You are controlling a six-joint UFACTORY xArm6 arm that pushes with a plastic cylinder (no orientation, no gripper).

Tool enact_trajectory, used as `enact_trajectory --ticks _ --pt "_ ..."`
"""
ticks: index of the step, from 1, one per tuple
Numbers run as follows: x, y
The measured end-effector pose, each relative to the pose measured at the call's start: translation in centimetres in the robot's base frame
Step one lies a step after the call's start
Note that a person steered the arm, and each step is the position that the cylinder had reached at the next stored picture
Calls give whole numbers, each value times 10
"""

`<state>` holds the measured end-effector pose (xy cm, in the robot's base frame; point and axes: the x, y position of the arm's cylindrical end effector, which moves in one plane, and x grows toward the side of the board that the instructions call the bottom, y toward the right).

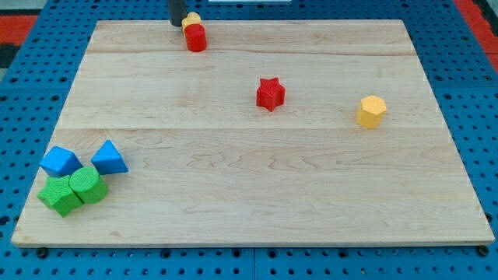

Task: Place the yellow heart vertically above the red star

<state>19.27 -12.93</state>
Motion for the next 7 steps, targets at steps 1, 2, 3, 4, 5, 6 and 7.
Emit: enact_trajectory --ticks 1,2,3,4,5,6,7 --pt "0 21" --pt "12 34" --pt "26 41" --pt "29 60" --pt "28 95" --pt "22 132" --pt "58 114"
